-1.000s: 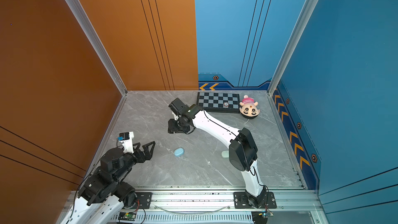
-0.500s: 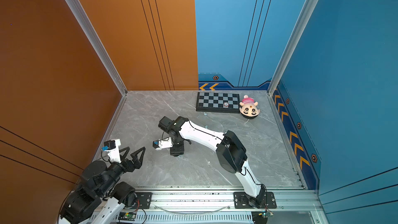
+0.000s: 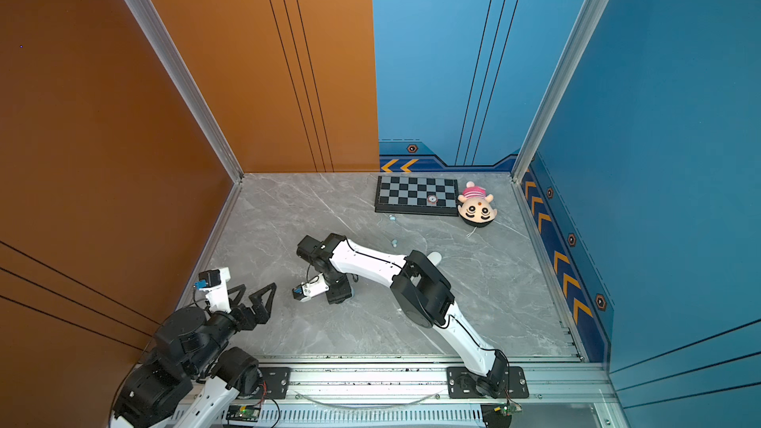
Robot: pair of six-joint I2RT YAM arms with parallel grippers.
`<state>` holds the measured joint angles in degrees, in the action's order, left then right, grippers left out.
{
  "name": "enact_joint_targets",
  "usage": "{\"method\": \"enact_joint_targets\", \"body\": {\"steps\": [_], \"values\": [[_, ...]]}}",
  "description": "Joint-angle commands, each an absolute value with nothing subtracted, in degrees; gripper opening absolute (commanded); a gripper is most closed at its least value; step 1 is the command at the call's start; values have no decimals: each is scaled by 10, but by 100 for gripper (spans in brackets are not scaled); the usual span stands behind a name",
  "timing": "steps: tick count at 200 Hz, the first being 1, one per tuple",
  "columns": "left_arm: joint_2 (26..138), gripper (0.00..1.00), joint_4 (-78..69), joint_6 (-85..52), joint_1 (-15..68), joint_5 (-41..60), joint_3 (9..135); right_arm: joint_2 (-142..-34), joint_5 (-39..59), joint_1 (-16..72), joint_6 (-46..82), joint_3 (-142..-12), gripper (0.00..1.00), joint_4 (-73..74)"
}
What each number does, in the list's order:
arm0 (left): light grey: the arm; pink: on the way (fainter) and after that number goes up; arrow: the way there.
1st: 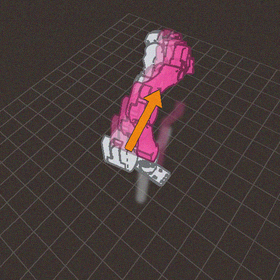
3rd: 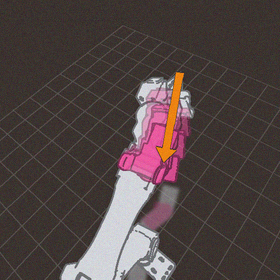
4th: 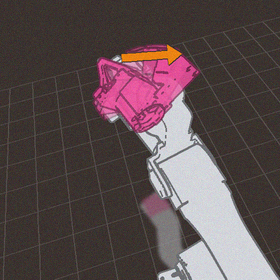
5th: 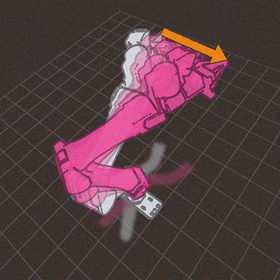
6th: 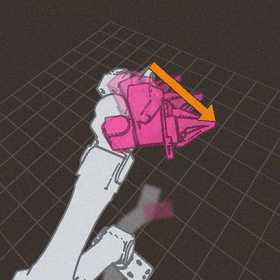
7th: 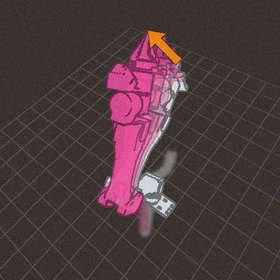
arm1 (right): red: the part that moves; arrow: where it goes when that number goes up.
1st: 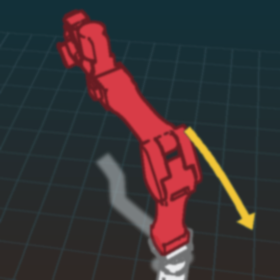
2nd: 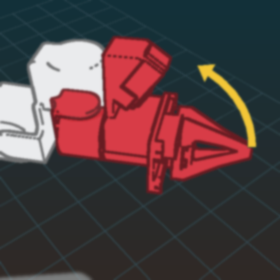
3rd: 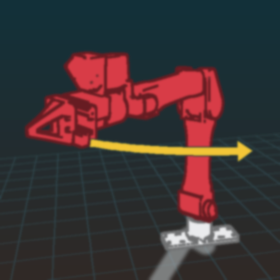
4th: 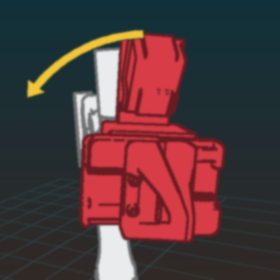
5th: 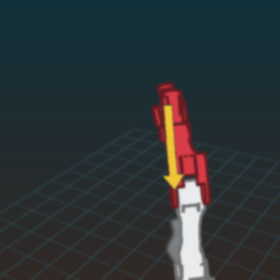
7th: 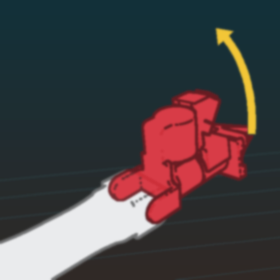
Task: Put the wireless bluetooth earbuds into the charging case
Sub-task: 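Lower the right gripper and close it on the light blue case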
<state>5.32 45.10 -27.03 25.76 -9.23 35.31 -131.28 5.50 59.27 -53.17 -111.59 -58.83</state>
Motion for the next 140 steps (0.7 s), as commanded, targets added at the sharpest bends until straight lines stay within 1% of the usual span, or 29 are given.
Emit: {"method": "enact_joint_targets", "body": {"steps": [1, 62, 108, 140], "values": [[55, 98, 461, -276, 252, -102, 366, -1318, 35, 594, -539, -1132, 64, -581], [54, 98, 460, -277, 253, -99, 364, -1324, 21, 596, -526, -1107, 63, -571], [58, 98, 460, -278, 253, -100, 364, -1331, 1, 599, -500, -1092, 56, -566], [61, 98, 459, -279, 252, -101, 362, -1332, -20, 599, -476, -1083, 55, -567]]}}
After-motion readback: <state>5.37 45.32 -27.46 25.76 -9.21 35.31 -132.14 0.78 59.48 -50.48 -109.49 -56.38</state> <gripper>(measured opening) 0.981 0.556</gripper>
